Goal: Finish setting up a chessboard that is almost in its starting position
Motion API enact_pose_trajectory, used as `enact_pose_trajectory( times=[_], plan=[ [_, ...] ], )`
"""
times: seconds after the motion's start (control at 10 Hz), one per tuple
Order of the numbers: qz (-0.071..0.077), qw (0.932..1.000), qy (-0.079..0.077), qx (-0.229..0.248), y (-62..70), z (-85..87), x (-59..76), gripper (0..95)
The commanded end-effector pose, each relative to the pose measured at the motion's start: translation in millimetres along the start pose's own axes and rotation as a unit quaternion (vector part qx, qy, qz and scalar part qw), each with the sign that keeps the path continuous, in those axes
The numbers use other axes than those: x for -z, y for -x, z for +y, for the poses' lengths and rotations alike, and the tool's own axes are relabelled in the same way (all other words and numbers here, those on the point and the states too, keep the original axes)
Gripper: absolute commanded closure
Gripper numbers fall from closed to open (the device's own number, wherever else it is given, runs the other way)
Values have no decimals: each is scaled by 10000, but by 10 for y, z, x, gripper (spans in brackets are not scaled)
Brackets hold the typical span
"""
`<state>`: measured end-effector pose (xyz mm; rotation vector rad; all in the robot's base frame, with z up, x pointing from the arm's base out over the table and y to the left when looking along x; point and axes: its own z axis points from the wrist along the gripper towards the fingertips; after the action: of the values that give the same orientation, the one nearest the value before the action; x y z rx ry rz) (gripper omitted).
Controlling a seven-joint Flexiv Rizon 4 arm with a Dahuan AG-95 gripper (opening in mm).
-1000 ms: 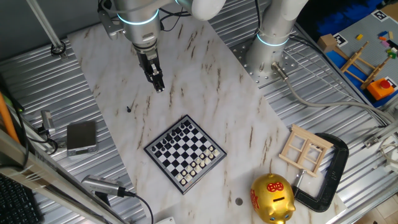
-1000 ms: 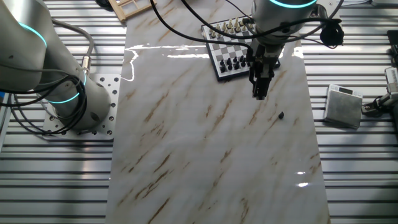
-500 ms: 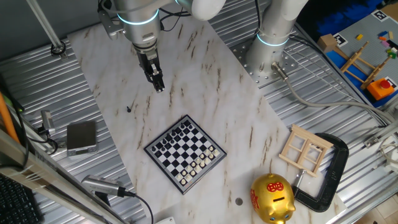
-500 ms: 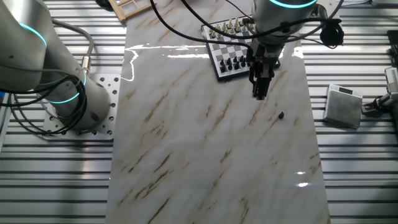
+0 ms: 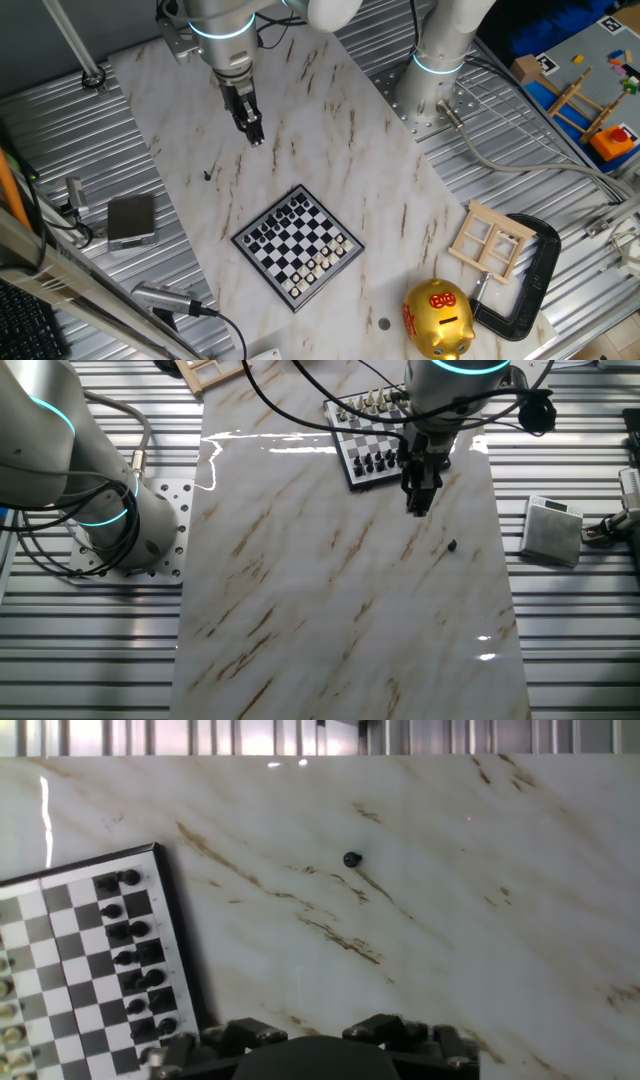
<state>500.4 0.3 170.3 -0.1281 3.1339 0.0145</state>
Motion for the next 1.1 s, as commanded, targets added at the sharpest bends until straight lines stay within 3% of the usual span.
enact_pose_trajectory(
  times=[0.1,0.9,1.1],
  plan=[
    [-22,9996,18,269,-6,-3,-3,950],
    [-20,9995,17,299,-6,-3,-3,950],
    [-28,9985,42,550,-6,-3,-3,950]
  ],
)
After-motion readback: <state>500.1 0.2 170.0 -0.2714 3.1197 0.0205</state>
